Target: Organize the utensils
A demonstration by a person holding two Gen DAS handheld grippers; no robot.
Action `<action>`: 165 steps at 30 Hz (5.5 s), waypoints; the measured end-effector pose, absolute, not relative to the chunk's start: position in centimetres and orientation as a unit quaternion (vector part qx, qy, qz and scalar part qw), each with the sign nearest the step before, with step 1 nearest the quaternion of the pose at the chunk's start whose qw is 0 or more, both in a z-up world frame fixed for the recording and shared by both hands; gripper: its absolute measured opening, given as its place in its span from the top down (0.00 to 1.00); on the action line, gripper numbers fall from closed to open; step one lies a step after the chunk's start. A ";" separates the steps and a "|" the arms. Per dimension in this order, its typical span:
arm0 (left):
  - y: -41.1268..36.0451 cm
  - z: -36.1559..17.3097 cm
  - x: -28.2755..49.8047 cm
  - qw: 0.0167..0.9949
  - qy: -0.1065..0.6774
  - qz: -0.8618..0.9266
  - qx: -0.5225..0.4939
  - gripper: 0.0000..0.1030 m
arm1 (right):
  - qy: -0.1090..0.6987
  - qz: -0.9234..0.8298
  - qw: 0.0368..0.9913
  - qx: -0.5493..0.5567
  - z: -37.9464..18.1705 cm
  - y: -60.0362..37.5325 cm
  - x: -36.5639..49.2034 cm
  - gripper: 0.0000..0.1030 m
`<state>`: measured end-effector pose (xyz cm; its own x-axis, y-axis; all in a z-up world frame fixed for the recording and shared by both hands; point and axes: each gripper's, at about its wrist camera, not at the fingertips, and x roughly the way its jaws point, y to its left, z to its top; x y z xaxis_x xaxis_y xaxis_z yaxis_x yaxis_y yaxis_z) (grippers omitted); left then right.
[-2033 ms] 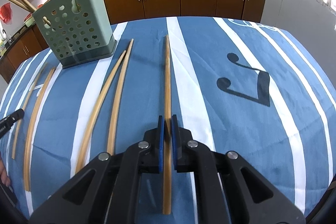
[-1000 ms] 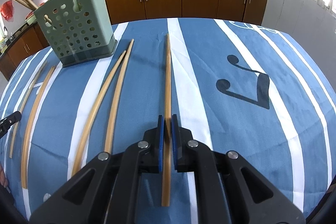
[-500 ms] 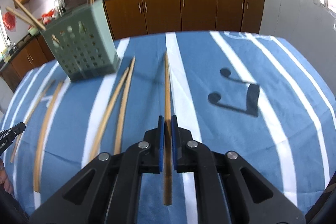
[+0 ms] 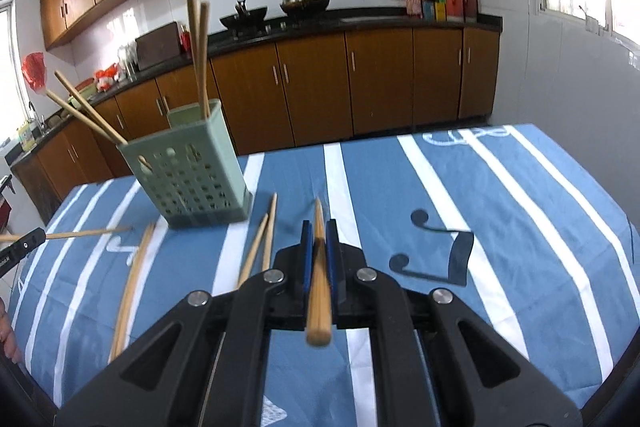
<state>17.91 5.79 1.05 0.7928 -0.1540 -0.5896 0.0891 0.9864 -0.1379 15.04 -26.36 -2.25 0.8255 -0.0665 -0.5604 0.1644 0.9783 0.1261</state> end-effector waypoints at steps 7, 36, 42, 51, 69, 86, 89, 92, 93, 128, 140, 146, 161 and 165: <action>5.9 2.1 18.2 0.950 0.302 -0.059 -0.056 0.93 | 0.274 -0.059 0.956 0.086 -1.2 -26.4 14.8 0.92; -1.6 15.7 20.5 0.973 0.168 -0.157 -0.025 0.93 | 0.047 0.026 0.991 0.122 15.6 -22.4 18.3 0.93; -2.1 13.5 23.4 0.965 0.204 -0.158 -0.038 0.93 | 0.069 0.012 0.991 0.110 13.0 -21.7 21.9 0.93; -2.7 11.4 25.0 0.958 0.236 -0.162 -0.030 0.93 | 0.092 0.007 0.991 0.101 10.7 -21.4 24.4 0.93; -2.1 12.0 25.2 0.957 0.243 -0.149 -0.050 0.72 | 0.112 0.010 0.988 0.103 10.0 -21.5 23.6 0.67; 1.7 11.0 18.6 0.964 0.227 -0.122 -0.060 0.69 | 0.157 -0.023 0.982 0.103 6.0 -25.5 14.5 0.65; 2.3 8.2 17.6 0.959 0.256 -0.111 -0.049 0.69 | 0.212 -0.029 0.972 0.100 2.2 -25.6 14.1 0.65; 2.7 4.8 17.0 0.952 0.290 -0.099 -0.030 0.69 | 0.275 -0.025 0.956 0.094 -1.9 -24.9 14.3 0.65; 2.7 3.7 16.9 0.949 0.301 -0.095 -0.026 0.69 | 0.297 -0.018 0.950 0.094 -3.2 -24.5 14.5 0.65; -0.3 -8.8 16.7 0.889 0.444 -0.109 0.004 0.89 | 0.423 -0.089 0.898 0.080 -11.8 -25.1 17.0 0.92; 0.0 -8.7 17.6 0.895 0.437 -0.090 0.017 0.92 | 0.422 -0.074 0.901 0.067 -11.8 -24.7 17.0 0.91; 2.5 -8.6 20.6 0.896 0.441 -0.060 -0.011 0.93 | 0.422 -0.061 0.903 0.058 -11.8 -24.3 17.8 0.92; 3.8 -8.9 21.9 0.903 0.425 -0.064 -0.028 0.92 | 0.419 -0.068 0.904 0.051 -11.9 -24.5 20.1 0.92; 4.2 -8.9 21.9 0.902 0.425 -0.069 -0.043 0.92 | 0.418 -0.067 0.904 0.054 -11.8 -24.5 20.0 0.92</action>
